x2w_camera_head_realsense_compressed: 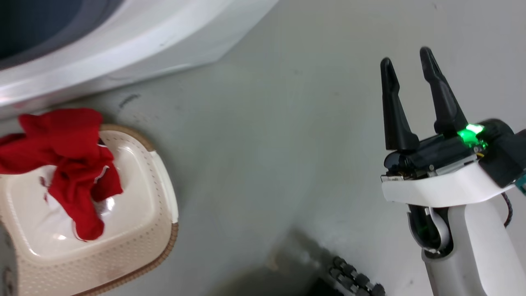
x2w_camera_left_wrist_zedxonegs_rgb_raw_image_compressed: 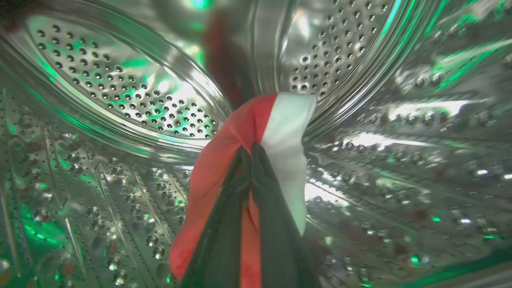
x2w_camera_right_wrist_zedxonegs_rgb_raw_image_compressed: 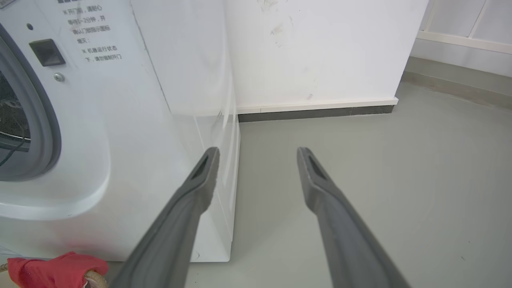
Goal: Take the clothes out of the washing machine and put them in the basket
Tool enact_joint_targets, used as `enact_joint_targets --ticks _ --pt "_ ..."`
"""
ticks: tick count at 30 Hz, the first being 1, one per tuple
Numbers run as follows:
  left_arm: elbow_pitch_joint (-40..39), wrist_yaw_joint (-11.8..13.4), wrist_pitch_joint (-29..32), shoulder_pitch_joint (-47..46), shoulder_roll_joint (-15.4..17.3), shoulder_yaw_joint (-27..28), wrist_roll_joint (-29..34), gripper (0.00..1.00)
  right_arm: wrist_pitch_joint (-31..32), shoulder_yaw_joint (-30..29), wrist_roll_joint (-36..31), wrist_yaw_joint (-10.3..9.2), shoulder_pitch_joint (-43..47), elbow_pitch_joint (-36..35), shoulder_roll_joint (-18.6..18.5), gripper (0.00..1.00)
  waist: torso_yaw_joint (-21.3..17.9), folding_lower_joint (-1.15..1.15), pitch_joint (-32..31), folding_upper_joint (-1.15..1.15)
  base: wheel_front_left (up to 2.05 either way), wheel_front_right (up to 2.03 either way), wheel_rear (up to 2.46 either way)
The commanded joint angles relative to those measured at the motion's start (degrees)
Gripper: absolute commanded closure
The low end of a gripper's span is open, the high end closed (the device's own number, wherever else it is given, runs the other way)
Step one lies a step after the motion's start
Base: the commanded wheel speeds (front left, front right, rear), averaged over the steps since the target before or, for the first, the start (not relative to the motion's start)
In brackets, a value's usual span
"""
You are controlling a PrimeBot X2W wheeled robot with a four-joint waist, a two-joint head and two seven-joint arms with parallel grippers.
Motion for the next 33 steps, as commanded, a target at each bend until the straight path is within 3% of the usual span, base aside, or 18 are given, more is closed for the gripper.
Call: enact_joint_targets --ticks 1,10,17,25,33 --pt "0.7 0.2 -2.4 1.9 -0.8 0.5 -1.0 1.0 -0.2 -0.3 -0.6 -0.04 0.9 0.4 0.0 0.0 2.9 0.0 -5.3 0.0 0.0 0.0 0.0" --pt "8.9 -1.6 -19.8 17.0 -9.0 2.1 -8.5 1.0 -0.1 -3.5 -6.5 -0.04 7.4 4.3 -0.1 0.0 10.3 0.0 -21.1 0.0 0.0 0.0 0.0" --pt "7.1 -3.5 -24.1 26.7 -13.0 2.4 -11.9 1.0 0.0 -6.0 -8.8 -0.04 11.3 5.1 -0.1 0.0 14.5 0.0 -29.3 0.0 0.0 0.0 0.0" --pt "-1.8 -5.1 -25.2 36.6 -14.7 2.1 -13.4 1.0 1.8 -8.3 -9.5 -0.04 15.3 3.9 -0.1 0.0 17.6 0.0 -35.8 0.0 0.0 0.0 0.0" --pt "-21.0 -3.7 -23.2 44.6 -15.9 0.3 -12.8 1.0 3.7 -9.6 -9.9 -0.04 18.3 1.2 -0.1 0.0 20.1 0.0 -39.3 0.0 0.0 0.0 0.0"
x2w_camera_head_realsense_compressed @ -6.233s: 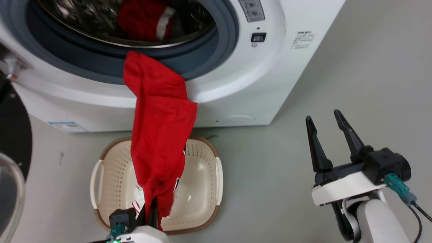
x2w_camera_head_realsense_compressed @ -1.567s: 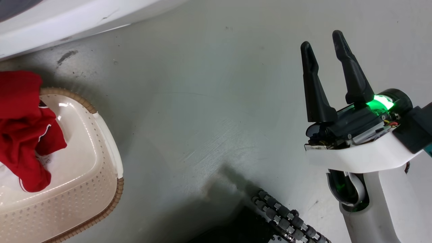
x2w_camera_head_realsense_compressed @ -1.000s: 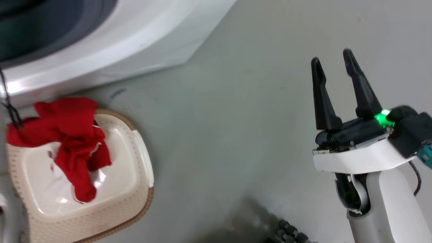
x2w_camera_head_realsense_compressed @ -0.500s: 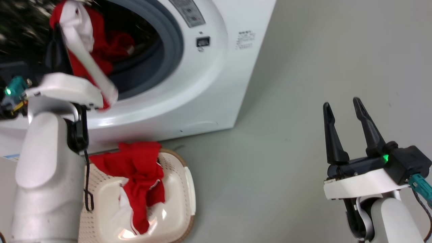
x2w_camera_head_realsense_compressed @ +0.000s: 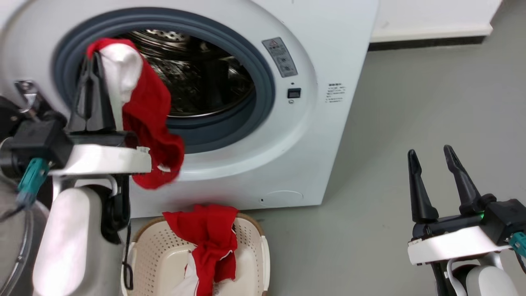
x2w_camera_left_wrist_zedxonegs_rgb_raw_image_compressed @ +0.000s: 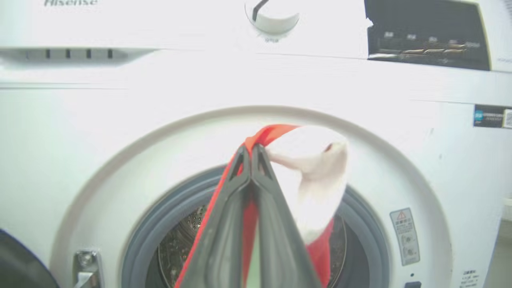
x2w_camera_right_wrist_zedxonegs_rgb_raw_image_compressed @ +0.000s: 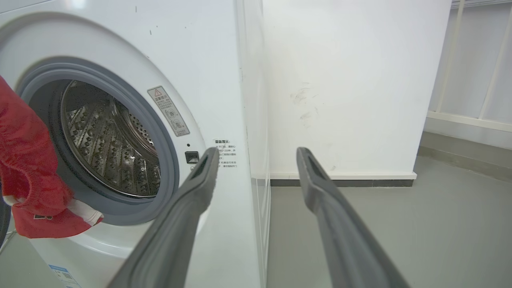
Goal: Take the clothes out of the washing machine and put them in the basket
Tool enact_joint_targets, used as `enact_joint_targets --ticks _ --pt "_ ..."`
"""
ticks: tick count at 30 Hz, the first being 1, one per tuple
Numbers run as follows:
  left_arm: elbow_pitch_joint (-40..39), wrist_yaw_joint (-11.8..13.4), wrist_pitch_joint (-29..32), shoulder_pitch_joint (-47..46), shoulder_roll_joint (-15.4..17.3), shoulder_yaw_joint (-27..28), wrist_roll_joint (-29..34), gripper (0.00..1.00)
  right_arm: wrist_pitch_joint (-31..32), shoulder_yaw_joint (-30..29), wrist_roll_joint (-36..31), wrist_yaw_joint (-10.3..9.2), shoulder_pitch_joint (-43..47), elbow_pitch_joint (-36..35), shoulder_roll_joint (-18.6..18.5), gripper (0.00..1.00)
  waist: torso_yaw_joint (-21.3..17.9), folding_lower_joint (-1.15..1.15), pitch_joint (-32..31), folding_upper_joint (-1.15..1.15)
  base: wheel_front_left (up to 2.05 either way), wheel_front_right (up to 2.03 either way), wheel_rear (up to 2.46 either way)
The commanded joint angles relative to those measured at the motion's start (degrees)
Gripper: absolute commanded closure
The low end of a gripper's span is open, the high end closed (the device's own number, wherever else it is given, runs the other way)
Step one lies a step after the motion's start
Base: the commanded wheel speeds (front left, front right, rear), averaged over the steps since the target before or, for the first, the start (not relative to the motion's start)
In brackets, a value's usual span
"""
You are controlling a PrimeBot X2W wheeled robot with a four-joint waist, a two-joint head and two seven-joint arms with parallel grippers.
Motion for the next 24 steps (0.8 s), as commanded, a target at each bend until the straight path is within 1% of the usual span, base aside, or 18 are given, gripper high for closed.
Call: enact_joint_targets --ticks 1,4,7,11,14,18,20,22,23,24 --pt "-3.8 0.7 0.6 1.9 -0.2 -0.3 0.3 1.0 0.2 -0.1 -0.2 -0.03 0.9 -0.5 -0.1 0.0 1.2 0.02 -1.3 0.0 0.0 0.0 0.0" --pt "-12.1 1.8 2.4 5.5 -0.3 -0.6 0.9 1.0 0.6 0.0 0.0 -0.03 1.5 -1.1 -0.1 0.0 1.5 0.02 -1.7 0.0 0.0 0.0 0.0" --pt "-18.3 3.0 4.5 10.3 -0.6 -1.0 1.0 1.0 0.8 0.4 0.1 -0.04 1.7 -1.5 -0.1 0.0 1.5 0.02 -1.6 0.0 0.0 0.0 0.0" --pt "-21.4 4.8 6.2 18.2 -2.3 -1.9 0.4 1.0 1.0 0.4 0.2 -0.03 1.9 -2.1 -0.1 0.0 1.5 0.02 -0.7 0.0 0.0 0.0 0.0" --pt "-19.2 5.9 6.3 24.1 -4.8 -2.8 -1.5 1.0 1.2 0.3 0.0 -0.03 1.7 -2.6 -0.1 0.0 1.7 0.02 0.6 0.0 0.0 0.0 0.0" --pt "-10.7 5.9 3.8 28.7 -7.0 -4.2 -4.2 1.0 1.5 0.2 -0.4 -0.03 0.5 -3.3 -0.1 0.0 2.3 0.02 3.2 0.0 0.0 0.0 0.0" --pt "-4.6 5.3 1.9 28.9 -7.7 -4.7 -5.8 1.0 1.7 0.3 -0.4 -0.04 -0.1 -3.5 -0.1 0.0 2.7 0.02 4.8 0.0 0.0 0.0 0.0" --pt "2.0 4.2 0.3 26.9 -8.3 -5.2 -7.0 1.0 1.8 0.5 -0.8 -0.03 -0.8 -4.1 -0.1 0.0 3.1 0.02 7.1 0.0 0.0 0.0 0.0" --pt "2.0 4.2 0.3 26.9 -8.3 -5.2 -7.0 1.0 1.8 0.5 -0.8 -0.03 -0.8 -4.1 -0.1 0.0 3.1 0.02 7.1 0.0 0.0 0.0 0.0" --pt "5.5 3.8 -0.2 25.7 -8.4 -5.6 -7.6 1.0 1.9 0.6 -0.9 -0.03 -1.2 -4.3 -0.1 0.0 3.4 0.02 8.3 0.0 0.0 0.0 0.0"
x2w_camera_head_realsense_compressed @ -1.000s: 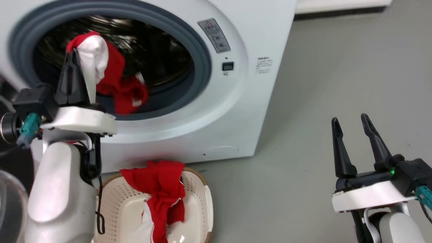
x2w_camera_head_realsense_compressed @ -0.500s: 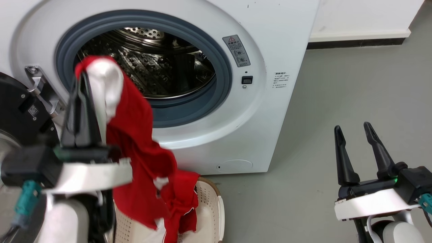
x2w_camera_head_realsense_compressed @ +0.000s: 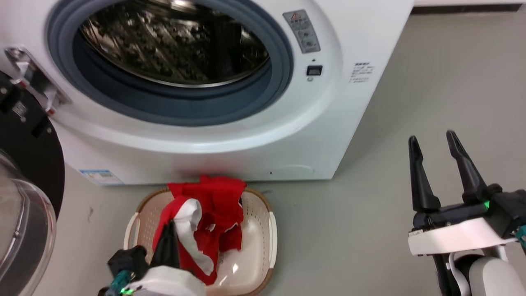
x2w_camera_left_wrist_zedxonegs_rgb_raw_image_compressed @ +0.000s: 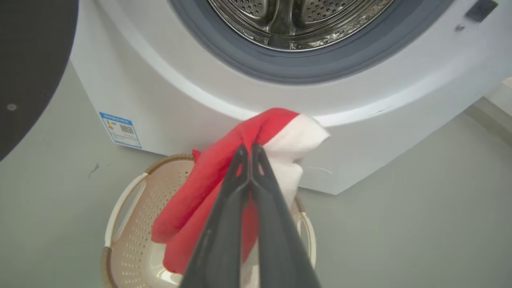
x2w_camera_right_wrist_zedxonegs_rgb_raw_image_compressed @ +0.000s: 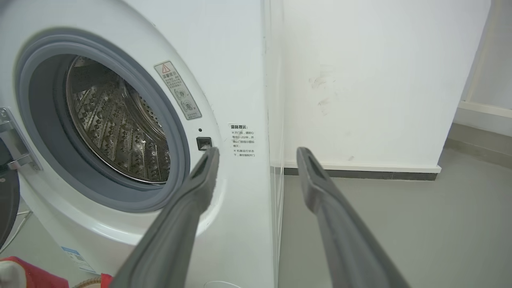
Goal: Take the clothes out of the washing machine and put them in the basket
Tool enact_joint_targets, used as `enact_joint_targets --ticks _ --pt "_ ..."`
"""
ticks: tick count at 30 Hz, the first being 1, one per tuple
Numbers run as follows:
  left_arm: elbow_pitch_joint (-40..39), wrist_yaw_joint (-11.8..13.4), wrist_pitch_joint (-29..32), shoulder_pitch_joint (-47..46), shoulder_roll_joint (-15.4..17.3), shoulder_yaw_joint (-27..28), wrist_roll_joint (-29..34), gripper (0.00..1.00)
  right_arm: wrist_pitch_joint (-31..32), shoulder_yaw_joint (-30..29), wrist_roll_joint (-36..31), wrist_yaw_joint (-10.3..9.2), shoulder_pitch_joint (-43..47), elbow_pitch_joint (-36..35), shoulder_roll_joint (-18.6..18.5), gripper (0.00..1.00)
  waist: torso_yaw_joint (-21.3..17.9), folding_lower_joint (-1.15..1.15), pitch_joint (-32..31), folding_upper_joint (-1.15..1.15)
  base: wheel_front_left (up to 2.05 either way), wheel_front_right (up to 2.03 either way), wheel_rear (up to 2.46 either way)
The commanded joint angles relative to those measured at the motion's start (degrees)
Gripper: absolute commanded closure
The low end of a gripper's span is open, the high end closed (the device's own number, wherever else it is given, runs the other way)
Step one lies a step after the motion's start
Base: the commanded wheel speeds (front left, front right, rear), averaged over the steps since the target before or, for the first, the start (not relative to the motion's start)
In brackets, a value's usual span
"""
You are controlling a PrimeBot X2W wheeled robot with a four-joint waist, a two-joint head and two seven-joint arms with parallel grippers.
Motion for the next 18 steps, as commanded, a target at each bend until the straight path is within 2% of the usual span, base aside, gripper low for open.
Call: enact_joint_targets --ticks 1,6,13,18 --pt "1.4 -0.4 -0.6 -2.1 -0.1 -0.2 -0.2 1.0 0.1 0.2 -0.5 -0.02 -1.0 -0.3 0.0 0.0 0.8 0.0 3.2 0.0 0.0 0.0 0.0" --pt "17.4 -1.6 -2.0 -12.1 -0.7 -0.5 -0.5 1.0 0.2 1.7 -1.0 -0.02 -4.4 -1.3 0.0 0.0 0.7 0.0 11.3 0.0 0.0 0.0 0.0" --pt "30.9 -1.4 -2.0 -25.6 -0.9 1.1 1.1 1.0 -0.7 4.0 -1.7 -0.02 -10.0 -1.0 0.0 0.0 -1.6 0.0 22.3 0.0 0.0 0.0 0.0" --pt "39.5 -0.7 -2.0 -31.6 -0.9 3.3 -0.3 1.0 -2.1 5.5 -1.2 -0.03 -12.5 0.6 0.0 0.0 -3.6 0.0 27.2 0.0 0.0 0.0 0.0"
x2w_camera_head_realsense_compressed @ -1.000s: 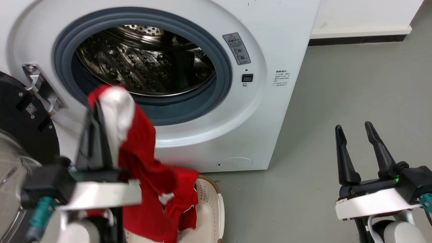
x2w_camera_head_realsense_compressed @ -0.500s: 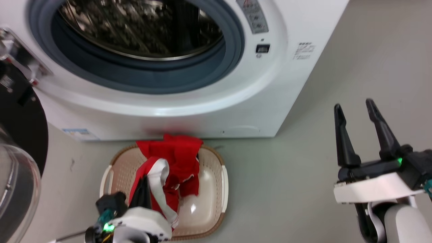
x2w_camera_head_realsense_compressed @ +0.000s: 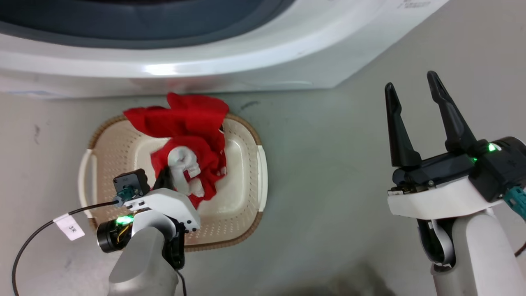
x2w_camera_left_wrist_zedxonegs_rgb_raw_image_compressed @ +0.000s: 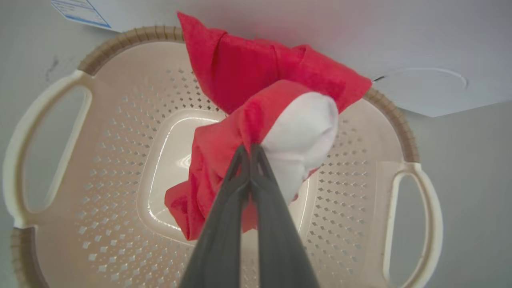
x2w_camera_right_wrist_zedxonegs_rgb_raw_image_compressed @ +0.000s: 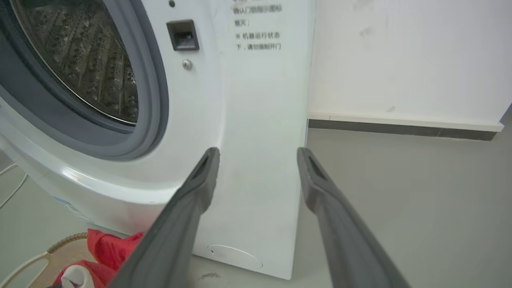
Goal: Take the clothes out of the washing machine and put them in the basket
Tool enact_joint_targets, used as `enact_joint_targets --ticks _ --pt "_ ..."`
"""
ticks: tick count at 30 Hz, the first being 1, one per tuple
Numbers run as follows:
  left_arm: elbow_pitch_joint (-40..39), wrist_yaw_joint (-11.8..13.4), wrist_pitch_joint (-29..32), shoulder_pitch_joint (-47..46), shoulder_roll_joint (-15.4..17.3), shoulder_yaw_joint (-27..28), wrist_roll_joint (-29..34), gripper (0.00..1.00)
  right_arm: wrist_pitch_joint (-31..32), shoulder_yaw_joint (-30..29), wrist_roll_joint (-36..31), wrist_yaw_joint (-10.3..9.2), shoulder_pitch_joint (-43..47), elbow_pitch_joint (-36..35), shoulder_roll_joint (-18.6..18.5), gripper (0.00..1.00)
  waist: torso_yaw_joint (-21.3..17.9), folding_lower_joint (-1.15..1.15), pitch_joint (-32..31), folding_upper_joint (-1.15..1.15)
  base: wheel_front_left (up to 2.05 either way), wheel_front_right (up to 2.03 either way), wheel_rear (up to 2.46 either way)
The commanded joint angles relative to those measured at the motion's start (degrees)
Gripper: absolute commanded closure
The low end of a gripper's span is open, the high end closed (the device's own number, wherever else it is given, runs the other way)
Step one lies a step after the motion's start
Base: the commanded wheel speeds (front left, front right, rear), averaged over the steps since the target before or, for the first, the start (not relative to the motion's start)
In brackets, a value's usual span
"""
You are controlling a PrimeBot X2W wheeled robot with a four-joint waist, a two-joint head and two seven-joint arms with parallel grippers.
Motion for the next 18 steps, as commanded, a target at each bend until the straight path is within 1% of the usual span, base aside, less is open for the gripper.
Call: enact_joint_targets --ticks 1,2,3,4,8,12,14,15,18 --pt "2.8 0.1 -0.1 -1.3 0.0 -0.1 0.5 1.0 -0.7 0.7 0.6 -0.04 -1.4 0.9 0.0 0.0 -2.8 -0.02 4.2 0.0 0.0 0.0 0.0" --pt "3.8 0.5 -0.1 -1.9 0.0 0.3 0.3 1.0 -1.0 0.8 0.8 -0.04 -1.7 1.4 0.0 0.0 -3.1 -0.02 4.5 0.0 0.0 0.0 0.0" --pt "4.7 0.7 -0.1 -2.3 0.1 0.8 0.1 0.53 -1.4 0.9 1.0 -0.04 -2.0 1.9 0.0 0.0 -3.3 -0.02 4.6 0.0 0.0 0.0 0.0" --pt "5.4 0.7 -0.1 -2.4 0.1 1.2 0.1 0.0 -1.6 1.0 1.1 -0.04 -2.1 2.5 0.0 0.0 -3.5 -0.02 4.5 0.0 0.0 0.0 0.0" --pt "6.0 0.3 -0.1 -1.0 0.1 2.6 0.5 0.0 -2.5 0.5 1.2 -0.04 -1.8 5.2 0.0 0.0 -3.5 -0.02 2.2 0.0 0.0 0.0 0.0" --pt "5.6 -0.7 -0.1 1.2 0.2 3.7 2.0 0.0 -3.1 0.3 1.0 -0.04 -0.8 8.7 0.0 0.0 -3.1 -0.02 -3.8 0.0 0.0 0.0 0.0" --pt "3.8 -1.5 -0.1 2.7 0.4 4.2 3.1 0.0 -3.3 0.2 0.7 -0.04 0.2 10.2 0.0 0.0 -3.0 -0.02 -7.5 0.0 0.0 0.0 0.0" --pt "1.2 -2.3 -0.1 4.7 0.4 4.9 4.3 0.0 -3.4 -0.1 0.2 -0.04 1.0 11.2 0.0 0.0 -2.9 -0.02 -11.2 0.0 0.0 0.0 0.0" --pt "-4.1 -2.7 -0.1 7.8 0.4 5.5 7.1 0.0 -3.6 -0.9 -0.4 -0.04 3.0 12.1 0.0 0.0 -2.6 -0.02 -16.4 0.0 0.0 0.0 0.0"
